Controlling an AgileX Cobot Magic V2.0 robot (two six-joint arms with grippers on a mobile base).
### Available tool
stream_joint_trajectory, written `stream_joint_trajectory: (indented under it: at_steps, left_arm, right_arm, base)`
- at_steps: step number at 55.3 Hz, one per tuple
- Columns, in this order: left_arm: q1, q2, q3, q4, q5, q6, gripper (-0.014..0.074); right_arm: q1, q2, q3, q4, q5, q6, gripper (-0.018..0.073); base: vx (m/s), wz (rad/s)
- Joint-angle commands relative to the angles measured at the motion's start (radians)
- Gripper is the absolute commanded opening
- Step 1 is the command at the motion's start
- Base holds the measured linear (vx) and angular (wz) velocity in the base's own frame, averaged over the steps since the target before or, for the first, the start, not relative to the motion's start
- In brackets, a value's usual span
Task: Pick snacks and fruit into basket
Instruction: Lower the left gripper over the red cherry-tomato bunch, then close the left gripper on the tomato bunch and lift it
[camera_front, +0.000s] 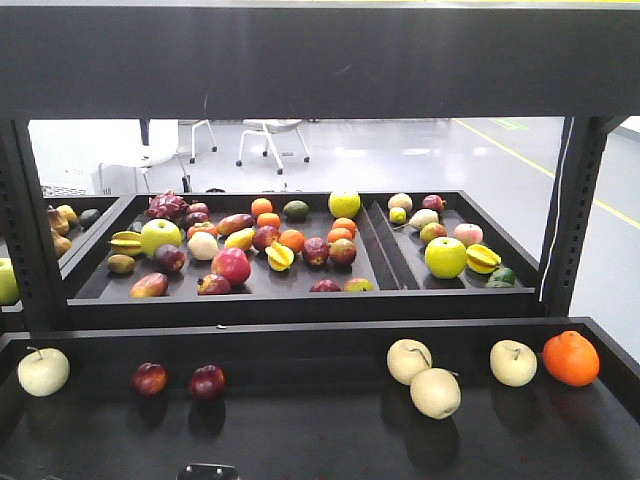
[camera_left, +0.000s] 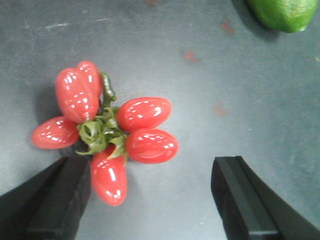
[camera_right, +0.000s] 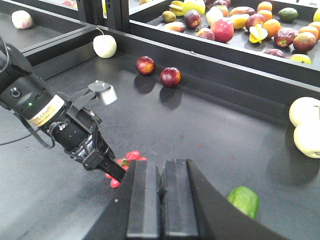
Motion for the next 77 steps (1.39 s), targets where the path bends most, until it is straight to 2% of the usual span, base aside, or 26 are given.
stream_joint_trajectory:
  at_steps: [1,14,22,34,50,59,68,77]
  left_arm:
    - [-0.004,-0.045,-0.027,-0.025,0.007,-0.006,0.0588]
    - [-0.004,-0.022,-0.104,-0.024,-0.014,-0.012,0.0588]
    - [-0.004,-0.007,-0.105,-0.023,0.010,-0.033,0.0588]
    - [-0.004,0.025,-0.105,-0.022,-0.014,-0.034,0.0588]
    - [-0.004,0.038,-0.105,-0.021,0.011,-0.034,0.0575]
    - [-0.004,0.069,-0.105,-0.021,-0.047,-0.038,0.0472]
    - [-0.004,0.098,-0.105,-0.021,-0.075,-0.111,0.0345]
    - [-0.004,0.098,-0.105,-0.021,-0.066,-0.112,0.0150]
  right_arm:
    - [-0.003,-0.008,-0.029,0.001,-0.048,0.001,-0.0006]
    - [-0.003,-0.008,-0.029,0.001,-0.048,0.001,-0.0006]
    - [-0.003,-0.008,-0.029,0.001,-0.048,0.001,-0.0006]
    - [-0.003,-0.008,-0.029,0.001,-0.048,0.001,-0.0006]
    - [-0.003,-0.008,-0.029,0.001,-0.048,0.001,-0.0006]
    - [-0.003,-0.008,-0.029,0.001,-0.048,0.001,-0.0006]
    - [-0.003,-0.008,-0.029,0.001,-0.048,0.001,-0.0006]
    - [-0.003,-0.008,-0.029,0.001,-0.048,0.001,-0.0006]
  base:
    - [0.00,0.00]
    - [0.00,0.00]
    - [0.00,0.00]
    - [0.00,0.00]
    - [0.00,0.00]
    - [0.00,0.00]
    - [0.00,0.00]
    - [0.00,0.00]
